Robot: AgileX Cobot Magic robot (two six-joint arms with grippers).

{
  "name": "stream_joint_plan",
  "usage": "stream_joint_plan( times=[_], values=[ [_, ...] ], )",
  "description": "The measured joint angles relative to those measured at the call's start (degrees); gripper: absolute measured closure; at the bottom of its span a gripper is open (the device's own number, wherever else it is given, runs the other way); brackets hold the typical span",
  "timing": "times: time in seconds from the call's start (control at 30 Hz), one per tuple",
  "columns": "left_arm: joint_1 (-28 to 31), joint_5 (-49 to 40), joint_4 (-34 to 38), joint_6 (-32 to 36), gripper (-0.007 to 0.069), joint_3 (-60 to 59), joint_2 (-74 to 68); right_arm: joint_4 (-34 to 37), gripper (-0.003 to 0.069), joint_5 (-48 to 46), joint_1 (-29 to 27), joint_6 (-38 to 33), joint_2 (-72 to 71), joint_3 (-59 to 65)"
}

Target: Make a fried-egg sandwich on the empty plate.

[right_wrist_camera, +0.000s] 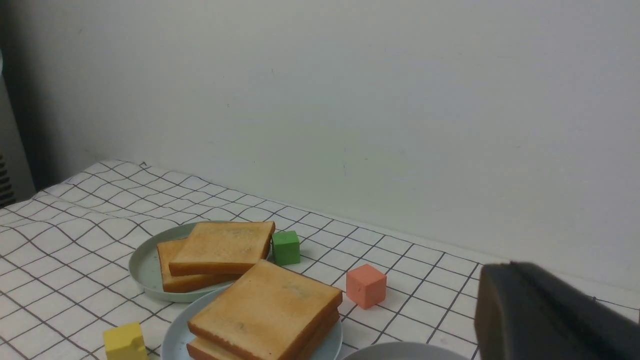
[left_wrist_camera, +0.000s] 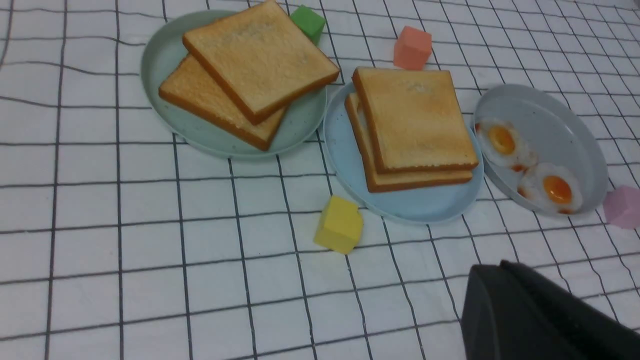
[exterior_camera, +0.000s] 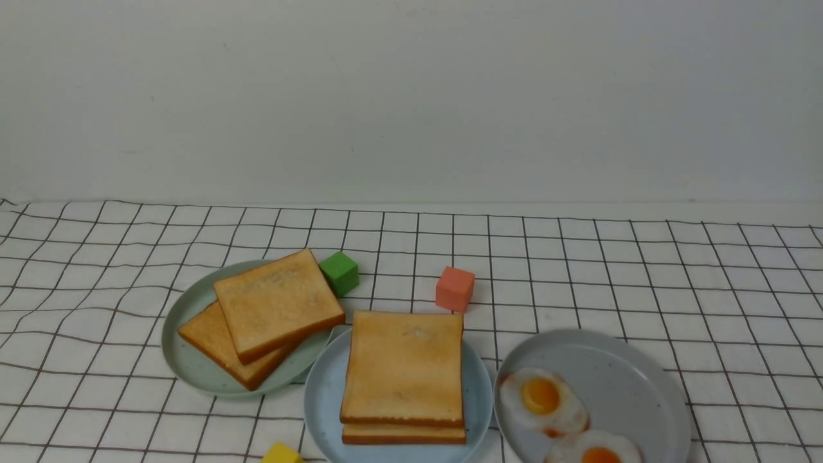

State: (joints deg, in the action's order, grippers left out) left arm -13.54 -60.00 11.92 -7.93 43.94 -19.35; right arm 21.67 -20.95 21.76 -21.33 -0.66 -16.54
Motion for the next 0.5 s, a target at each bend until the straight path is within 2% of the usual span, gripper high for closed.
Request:
stream_joint_plan(
  times=[0.1,0.17,0.2,0.27,0.37,0.5],
  values=[
    [0.6,4.3,-0.5,0.1,0.0638,-2.6,1.1,0.0,0.0655,0.0,0.0,0.0,0.0,0.0],
    [2.9,12.4,-3.1,-0.1,0.0638,-9.0,4.9,0.0,0.0653,0.0,0.0,0.0,0.0,0.0],
    [3.1,13.1,-3.7,-0.2,0.0638,-9.6,5.6,0.0,0.0652,0.0,0.0,0.0,0.0,0.0],
    [5.4,22.5,-8.3,-2.1,0.0638,-17.2,9.9,0.0,0.0652,0.0,0.0,0.0,0.0,0.0],
    [6.7,28.8,-13.6,-5.9,0.0638,-26.0,14.7,0.0,0.0649,0.0,0.0,0.0,0.0,0.0],
    [7.2,31.2,-17.9,-8.8,0.0638,-37.9,19.7,0.0,0.0644,0.0,0.0,0.0,0.0,0.0]
  ],
)
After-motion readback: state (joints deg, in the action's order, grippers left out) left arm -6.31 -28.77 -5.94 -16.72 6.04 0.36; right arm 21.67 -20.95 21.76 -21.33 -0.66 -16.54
